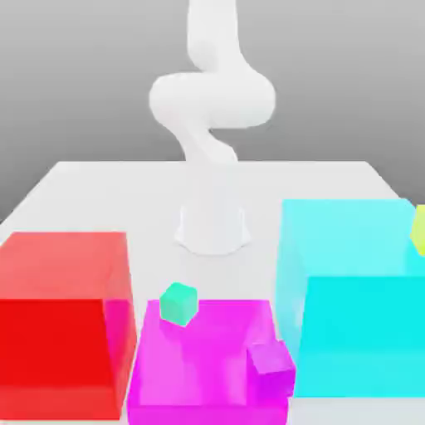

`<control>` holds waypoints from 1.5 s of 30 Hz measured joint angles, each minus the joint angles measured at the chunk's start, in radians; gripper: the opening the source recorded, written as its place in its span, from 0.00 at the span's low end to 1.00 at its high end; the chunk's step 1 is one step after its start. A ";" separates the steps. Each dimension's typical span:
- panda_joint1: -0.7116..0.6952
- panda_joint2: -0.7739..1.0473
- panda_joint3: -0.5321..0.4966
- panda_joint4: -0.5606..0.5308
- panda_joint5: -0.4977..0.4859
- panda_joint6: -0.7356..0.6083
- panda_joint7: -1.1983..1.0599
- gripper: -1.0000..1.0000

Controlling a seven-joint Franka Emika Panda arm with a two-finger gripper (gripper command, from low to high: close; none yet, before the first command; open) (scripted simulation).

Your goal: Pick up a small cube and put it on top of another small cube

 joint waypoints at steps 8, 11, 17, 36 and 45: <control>-0.186 0.154 0.019 -0.048 -0.007 0.067 0.307 0.50; -0.254 0.214 0.025 -0.070 -0.016 0.096 0.435 0.50; -0.390 0.332 0.036 -0.114 -0.039 0.156 0.697 0.50; -0.737 0.706 -0.029 -0.256 -0.172 0.340 1.571 0.50; -0.797 0.838 -0.061 -0.416 -0.045 0.487 1.942 0.50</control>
